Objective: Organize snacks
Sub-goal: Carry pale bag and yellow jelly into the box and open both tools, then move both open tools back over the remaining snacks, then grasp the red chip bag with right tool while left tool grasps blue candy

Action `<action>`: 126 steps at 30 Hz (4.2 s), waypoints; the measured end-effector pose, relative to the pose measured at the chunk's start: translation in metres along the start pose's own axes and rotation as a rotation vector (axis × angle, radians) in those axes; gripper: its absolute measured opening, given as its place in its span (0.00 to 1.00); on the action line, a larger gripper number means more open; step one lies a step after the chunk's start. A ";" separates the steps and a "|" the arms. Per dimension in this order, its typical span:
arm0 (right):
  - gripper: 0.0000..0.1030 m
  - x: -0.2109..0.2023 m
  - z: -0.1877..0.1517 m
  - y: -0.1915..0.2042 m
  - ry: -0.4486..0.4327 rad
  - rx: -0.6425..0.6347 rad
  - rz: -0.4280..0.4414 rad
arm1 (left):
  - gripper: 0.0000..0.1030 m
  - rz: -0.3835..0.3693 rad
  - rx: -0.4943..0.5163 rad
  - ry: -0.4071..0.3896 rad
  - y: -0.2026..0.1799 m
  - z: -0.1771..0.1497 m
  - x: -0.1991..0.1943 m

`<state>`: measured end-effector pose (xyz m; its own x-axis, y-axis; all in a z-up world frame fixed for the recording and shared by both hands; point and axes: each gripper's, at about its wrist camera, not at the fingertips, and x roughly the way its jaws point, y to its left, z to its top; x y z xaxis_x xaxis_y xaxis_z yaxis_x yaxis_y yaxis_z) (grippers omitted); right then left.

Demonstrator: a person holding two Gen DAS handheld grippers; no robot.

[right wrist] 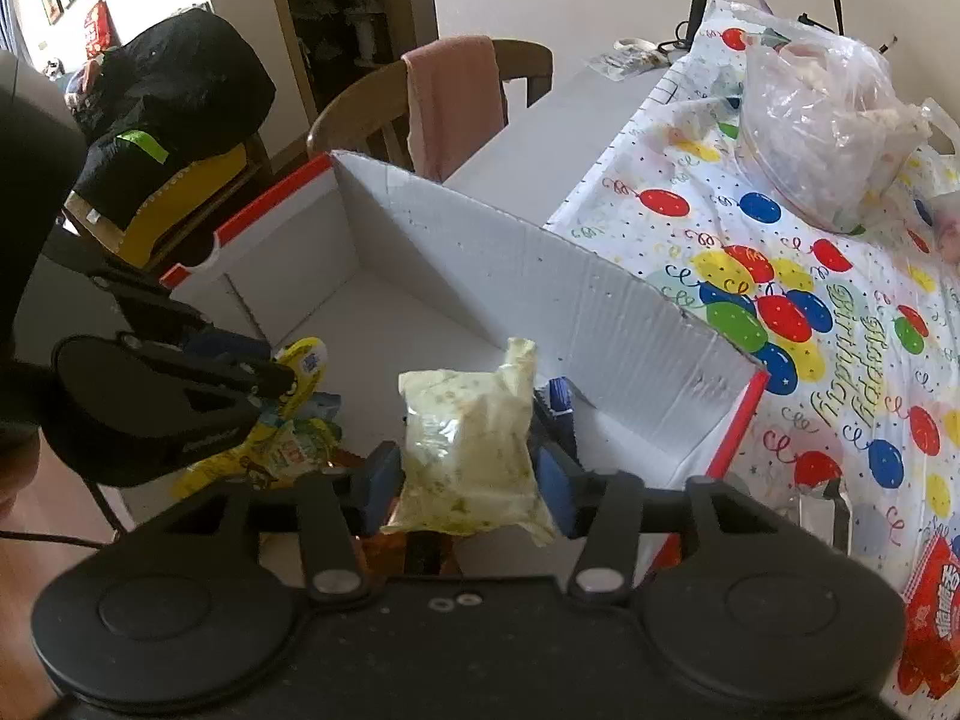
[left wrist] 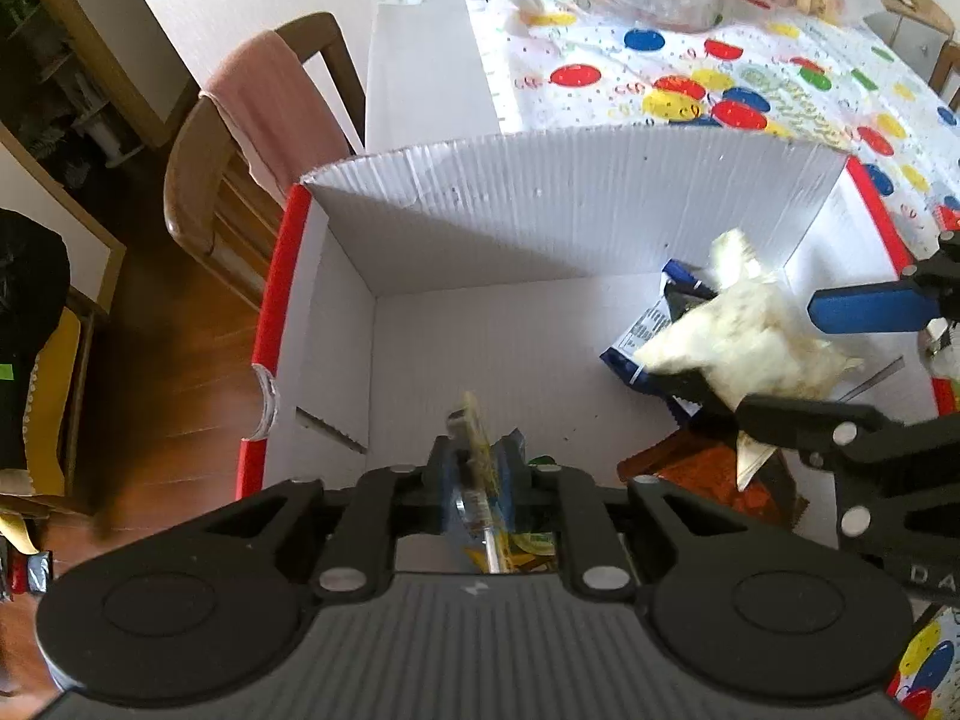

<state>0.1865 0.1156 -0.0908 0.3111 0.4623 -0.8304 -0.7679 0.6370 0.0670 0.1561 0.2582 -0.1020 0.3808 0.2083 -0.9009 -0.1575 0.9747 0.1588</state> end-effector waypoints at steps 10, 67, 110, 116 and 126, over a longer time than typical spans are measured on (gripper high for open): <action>0.65 -0.030 -0.007 0.002 -0.053 -0.009 0.016 | 0.53 -0.011 -0.018 -0.086 -0.004 -0.013 -0.030; 1.00 -0.203 -0.174 -0.249 -0.231 0.091 -0.029 | 0.81 -0.231 -0.080 -0.309 -0.296 -0.015 -0.100; 0.61 -0.039 -0.134 -0.337 0.086 -0.227 0.071 | 0.57 -0.215 -0.140 0.030 -0.361 0.059 0.037; 0.60 -0.048 -0.143 -0.342 0.071 -0.183 0.050 | 0.31 -0.166 -0.078 0.028 -0.373 0.058 0.040; 0.60 -0.072 -0.160 -0.341 0.033 -0.100 0.000 | 0.11 -0.178 -0.060 0.000 -0.373 0.050 0.033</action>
<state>0.3362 -0.2331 -0.1423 0.2941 0.4406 -0.8481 -0.8205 0.5715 0.0124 0.2729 -0.0944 -0.1713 0.4071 0.0334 -0.9128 -0.1416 0.9896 -0.0269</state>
